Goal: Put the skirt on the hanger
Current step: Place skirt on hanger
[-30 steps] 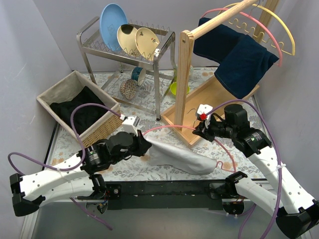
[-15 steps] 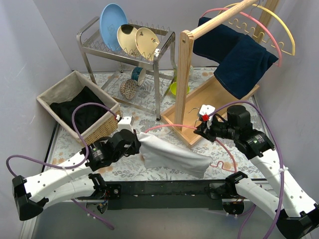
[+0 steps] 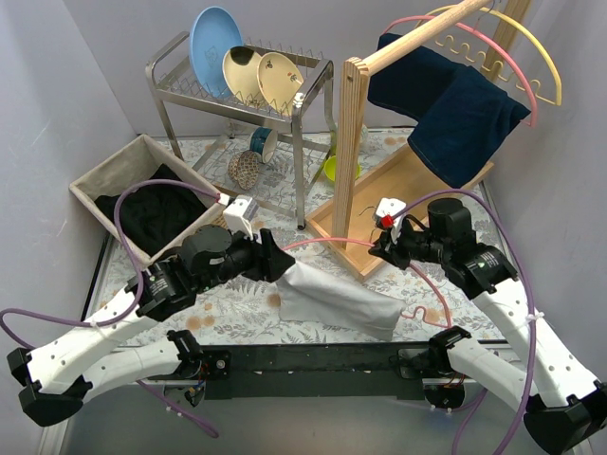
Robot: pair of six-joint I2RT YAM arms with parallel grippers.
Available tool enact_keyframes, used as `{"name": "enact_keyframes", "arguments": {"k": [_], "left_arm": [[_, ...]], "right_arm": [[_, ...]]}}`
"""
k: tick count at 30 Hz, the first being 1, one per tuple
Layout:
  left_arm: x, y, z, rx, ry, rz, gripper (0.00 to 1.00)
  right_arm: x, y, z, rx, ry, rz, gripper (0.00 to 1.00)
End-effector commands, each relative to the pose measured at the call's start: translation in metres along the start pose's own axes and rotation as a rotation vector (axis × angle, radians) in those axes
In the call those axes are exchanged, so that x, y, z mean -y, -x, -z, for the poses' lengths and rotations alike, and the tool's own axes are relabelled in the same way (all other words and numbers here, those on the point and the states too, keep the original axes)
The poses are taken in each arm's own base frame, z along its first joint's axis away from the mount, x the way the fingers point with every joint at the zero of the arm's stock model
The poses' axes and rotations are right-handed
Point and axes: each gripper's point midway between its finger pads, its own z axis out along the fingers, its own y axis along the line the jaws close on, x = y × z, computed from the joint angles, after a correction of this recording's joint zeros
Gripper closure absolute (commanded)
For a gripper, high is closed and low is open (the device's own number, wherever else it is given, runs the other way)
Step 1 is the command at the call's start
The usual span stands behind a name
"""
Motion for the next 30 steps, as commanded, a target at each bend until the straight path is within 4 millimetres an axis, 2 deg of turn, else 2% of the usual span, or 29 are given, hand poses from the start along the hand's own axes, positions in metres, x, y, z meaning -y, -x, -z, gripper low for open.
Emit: {"name": "enact_keyframes", "arguments": {"k": [1,5,6,8,9,10,11,12,13,16,17,18,19,21,22,23,24,25,26,27,28,30], "left_arm": [[0.056,0.001,0.014,-0.071,-0.268,-0.024,0.02],[0.088,-0.022,0.002,-0.116,-0.353,-0.060,0.02],[0.107,-0.039,-0.003,-0.150,-0.392,-0.097,0.02],[0.120,-0.053,-0.017,-0.162,-0.369,-0.137,0.02],[0.144,-0.058,-0.011,-0.166,-0.414,-0.168,0.02],[0.143,-0.068,-0.032,-0.161,-0.336,-0.219,0.02],[0.151,-0.070,-0.035,-0.144,-0.316,-0.244,0.02],[0.170,-0.073,-0.031,-0.132,-0.329,-0.281,0.02],[0.173,-0.083,-0.043,-0.135,-0.291,-0.327,0.02],[0.178,-0.080,-0.057,-0.077,-0.170,-0.358,0.02],[0.171,-0.086,-0.072,-0.064,-0.090,-0.382,0.02],[0.169,-0.087,-0.076,-0.061,-0.062,-0.394,0.02],[0.174,-0.081,-0.079,-0.038,-0.041,-0.388,0.03],[0.175,-0.088,-0.090,-0.025,0.012,-0.415,0.09],[0.184,-0.080,-0.090,-0.006,0.014,-0.405,0.13],[0.179,-0.092,-0.097,-0.031,0.053,-0.443,0.16],[0.179,-0.090,-0.100,-0.018,0.079,-0.452,0.18],[0.186,-0.083,-0.101,-0.004,0.081,-0.444,0.20],[0.183,-0.092,-0.109,-0.021,0.102,-0.478,0.22],[0.186,-0.093,-0.111,-0.021,0.103,-0.483,0.25],[0.191,-0.090,-0.113,-0.014,0.101,-0.480,0.31],[0.189,-0.096,-0.119,-0.028,0.126,-0.511,0.38]], "right_arm": [[0.011,0.027,0.001,0.069,-0.037,-0.010,0.99],[0.017,0.032,0.000,0.084,-0.068,-0.044,0.99],[0.018,0.030,0.000,0.083,-0.075,-0.054,0.99],[0.019,0.030,-0.002,0.085,-0.077,-0.069,0.99],[0.019,0.030,-0.004,0.081,-0.072,-0.083,0.99],[0.018,0.030,-0.005,0.081,-0.065,-0.089,0.99],[0.018,0.028,-0.006,0.076,-0.064,-0.097,0.99],[0.018,0.027,-0.008,0.072,-0.058,-0.104,0.99],[0.017,0.028,-0.008,0.073,-0.057,-0.107,0.99],[0.017,0.027,-0.009,0.074,-0.057,-0.112,0.99],[0.017,0.027,-0.008,0.076,-0.057,-0.113,0.99],[0.017,0.026,-0.009,0.073,-0.056,-0.116,0.99],[0.017,0.026,-0.009,0.074,-0.058,-0.117,0.99],[0.017,0.025,-0.009,0.073,-0.061,-0.117,0.99],[0.017,0.025,-0.009,0.072,-0.059,-0.118,0.99],[0.016,0.023,-0.009,0.070,-0.058,-0.120,0.99],[0.016,0.023,-0.009,0.070,-0.058,-0.120,0.99],[0.016,0.023,-0.010,0.071,-0.055,-0.121,0.99],[0.016,0.023,-0.010,0.070,-0.053,-0.123,0.99],[0.016,0.023,-0.010,0.071,-0.054,-0.122,0.99],[0.015,0.023,-0.010,0.071,-0.050,-0.125,0.99],[0.015,0.024,-0.010,0.074,-0.051,-0.123,0.99]]}}
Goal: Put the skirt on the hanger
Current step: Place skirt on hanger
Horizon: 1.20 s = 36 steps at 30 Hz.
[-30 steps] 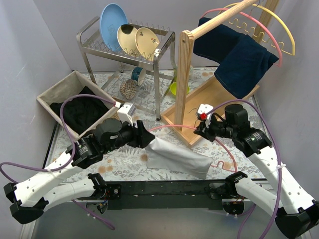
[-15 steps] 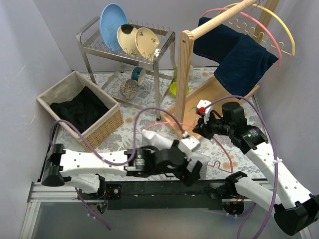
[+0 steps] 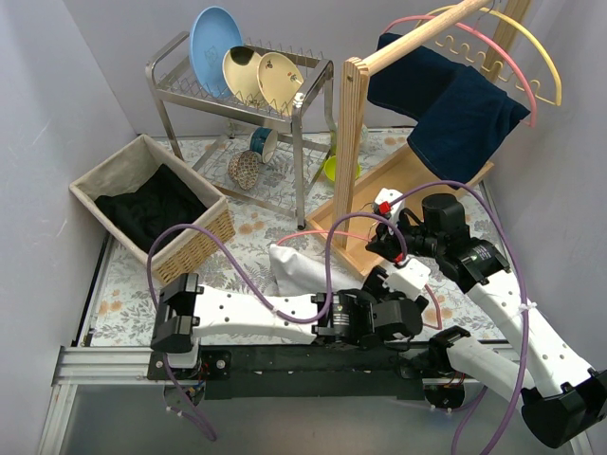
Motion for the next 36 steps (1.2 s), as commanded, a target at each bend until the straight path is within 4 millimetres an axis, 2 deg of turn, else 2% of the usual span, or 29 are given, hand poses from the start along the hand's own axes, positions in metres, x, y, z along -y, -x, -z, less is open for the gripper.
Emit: {"name": "enact_keyframes", "arguments": {"k": [1,4,5,7,8,11,15,17,22,26,29,30,32,33,36], "left_arm": [[-0.008,0.014,0.001,0.028,0.085,-0.037,0.44],[-0.007,0.016,0.000,0.023,0.095,-0.049,0.56],[-0.007,0.018,0.001,0.022,0.094,-0.050,0.65],[-0.005,0.017,0.000,0.013,0.087,-0.057,0.74],[-0.005,0.016,0.000,0.008,0.088,-0.063,0.84],[-0.002,0.017,-0.001,0.005,0.082,-0.065,0.99],[0.009,0.028,0.001,0.034,0.020,-0.063,1.00],[0.022,0.042,0.005,0.070,-0.049,-0.059,1.00],[0.038,0.065,0.004,0.120,-0.132,-0.047,1.00],[0.046,0.070,0.008,0.111,-0.196,-0.076,1.00],[0.046,0.067,0.020,0.081,-0.240,-0.105,1.00],[0.041,0.068,0.031,0.068,-0.257,-0.108,1.00],[0.035,0.065,0.039,0.054,-0.272,-0.111,1.00],[0.031,0.073,0.051,0.067,-0.291,-0.092,1.00],[0.028,0.074,0.057,0.061,-0.327,-0.079,1.00]], "right_arm": [[0.000,0.028,0.005,0.101,0.001,0.025,0.99],[0.000,0.028,0.005,0.104,-0.003,0.027,0.99],[0.000,0.028,0.005,0.103,-0.003,0.027,0.99],[0.000,0.028,0.005,0.104,-0.003,0.027,0.99],[0.000,0.028,0.005,0.104,-0.003,0.027,0.99],[0.000,0.027,0.005,0.104,-0.001,0.028,0.99],[-0.002,0.026,0.004,0.101,0.006,0.028,0.99],[-0.004,0.024,0.003,0.100,0.019,0.025,0.99],[-0.012,0.024,0.003,0.110,0.063,0.026,0.99],[-0.023,0.023,0.005,0.123,0.121,0.055,0.99],[-0.021,0.018,0.008,0.110,0.106,0.125,0.99],[-0.021,0.017,0.009,0.111,0.106,0.153,0.99],[-0.020,0.014,0.011,0.109,0.108,0.225,0.99],[-0.022,0.014,0.012,0.113,0.112,0.246,0.99],[-0.028,0.015,0.013,0.127,0.149,0.304,0.99]]}}
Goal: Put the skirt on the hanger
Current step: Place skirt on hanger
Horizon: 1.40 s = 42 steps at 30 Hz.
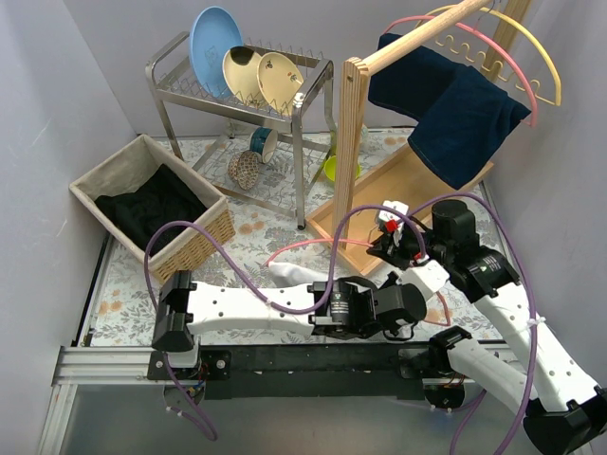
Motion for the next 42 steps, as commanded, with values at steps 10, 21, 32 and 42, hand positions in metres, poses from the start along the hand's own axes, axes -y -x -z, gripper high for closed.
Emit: {"name": "enact_keyframes", "arguments": {"k": [10,21,32,42], "left_arm": [[0.017,0.065,0.032,0.112,-0.207,0.028,1.00],[-0.007,0.037,-0.024,0.011,-0.105,0.047,0.96],[-0.031,0.055,0.046,0.172,-0.170,0.182,0.40],[-0.127,0.025,0.149,0.353,-0.029,0.293,0.19]], "right_arm": [[-0.029,0.021,-0.001,0.112,0.199,0.183,0.99],[-0.043,0.019,-0.001,0.133,0.252,0.152,0.99],[-0.038,0.024,0.003,0.121,0.217,0.122,0.99],[-0.046,0.040,0.026,0.098,0.259,0.248,0.99]]}}
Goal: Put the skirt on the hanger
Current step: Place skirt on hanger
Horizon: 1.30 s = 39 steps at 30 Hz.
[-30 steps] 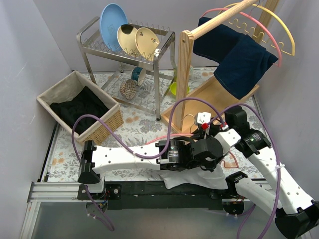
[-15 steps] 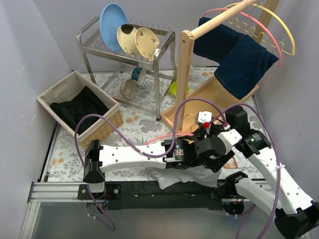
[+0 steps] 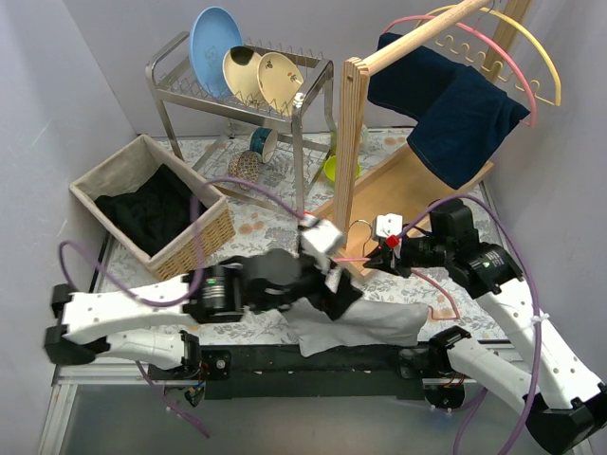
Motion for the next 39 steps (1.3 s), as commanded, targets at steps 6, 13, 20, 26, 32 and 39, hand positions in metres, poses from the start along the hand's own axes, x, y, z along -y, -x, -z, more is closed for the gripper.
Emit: {"name": "enact_keyframes", "arguments": {"k": [6,13,20,26,32,39], "left_arm": [[-0.116,0.042,0.119,0.298,0.348,0.050,0.10],[-0.132,-0.003,0.119,0.276,0.312,-0.074,0.04],[-0.154,0.003,0.177,0.538,0.345,-0.175,0.20],[-0.125,-0.015,0.210,0.544,0.110,-0.184,0.14],[-0.091,-0.060,0.171,0.359,-0.055,-0.340,0.02],[-0.091,-0.084,0.139,0.295,-0.024,-0.496,0.02]], "right_arm": [[-0.036,0.040,0.033,0.064,0.140,0.231,0.99],[-0.044,0.077,0.060,0.078,0.145,0.305,0.99],[-0.045,0.094,0.077,0.079,0.093,0.333,0.99],[-0.045,0.101,0.086,0.089,0.051,0.355,0.99],[-0.034,0.132,0.099,0.130,-0.030,0.366,0.99],[-0.039,0.146,0.100,0.164,0.015,0.351,0.99]]}}
